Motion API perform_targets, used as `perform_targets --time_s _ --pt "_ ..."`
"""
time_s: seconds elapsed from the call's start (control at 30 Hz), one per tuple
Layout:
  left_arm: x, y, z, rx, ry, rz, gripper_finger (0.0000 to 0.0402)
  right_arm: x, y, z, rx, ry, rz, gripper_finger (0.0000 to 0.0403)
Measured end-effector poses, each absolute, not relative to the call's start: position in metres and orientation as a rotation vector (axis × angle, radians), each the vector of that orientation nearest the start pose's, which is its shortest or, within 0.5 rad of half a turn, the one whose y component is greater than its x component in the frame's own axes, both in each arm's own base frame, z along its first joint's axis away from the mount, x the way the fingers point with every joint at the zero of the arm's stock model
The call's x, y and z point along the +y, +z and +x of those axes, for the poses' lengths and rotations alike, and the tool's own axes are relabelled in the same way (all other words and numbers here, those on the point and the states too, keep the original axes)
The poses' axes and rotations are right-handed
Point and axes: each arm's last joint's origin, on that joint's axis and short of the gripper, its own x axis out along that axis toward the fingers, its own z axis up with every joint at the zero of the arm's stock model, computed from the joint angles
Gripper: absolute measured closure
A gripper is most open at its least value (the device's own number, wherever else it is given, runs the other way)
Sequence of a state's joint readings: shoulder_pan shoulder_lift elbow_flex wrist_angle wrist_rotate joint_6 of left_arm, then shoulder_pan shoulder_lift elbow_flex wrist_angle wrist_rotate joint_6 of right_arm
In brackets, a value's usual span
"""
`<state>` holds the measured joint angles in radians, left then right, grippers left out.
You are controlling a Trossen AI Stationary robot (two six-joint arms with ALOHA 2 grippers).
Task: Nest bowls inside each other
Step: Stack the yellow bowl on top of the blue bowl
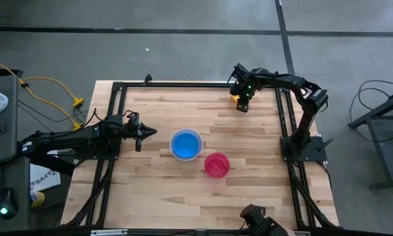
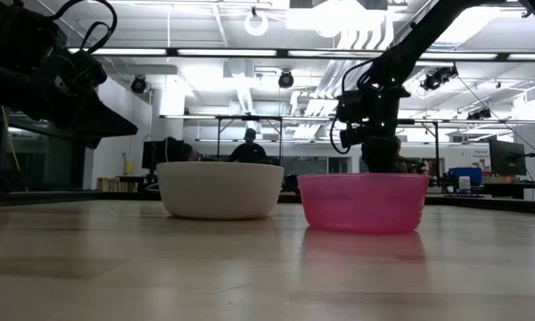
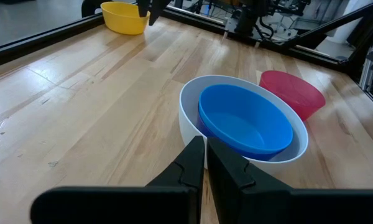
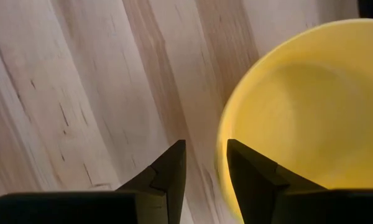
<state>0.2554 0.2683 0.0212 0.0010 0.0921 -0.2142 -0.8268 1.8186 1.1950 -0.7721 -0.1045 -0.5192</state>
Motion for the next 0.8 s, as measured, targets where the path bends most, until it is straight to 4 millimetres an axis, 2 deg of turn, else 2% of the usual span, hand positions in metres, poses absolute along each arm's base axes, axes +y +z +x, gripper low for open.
perform_targets --time_s 0.8 --pt "0.0255 0.1483 0.1084 0.224 0.188 -0.256 0.0382 -0.2457 0.1674 0.2298 1.371 -0.239 0.177 0.0293"
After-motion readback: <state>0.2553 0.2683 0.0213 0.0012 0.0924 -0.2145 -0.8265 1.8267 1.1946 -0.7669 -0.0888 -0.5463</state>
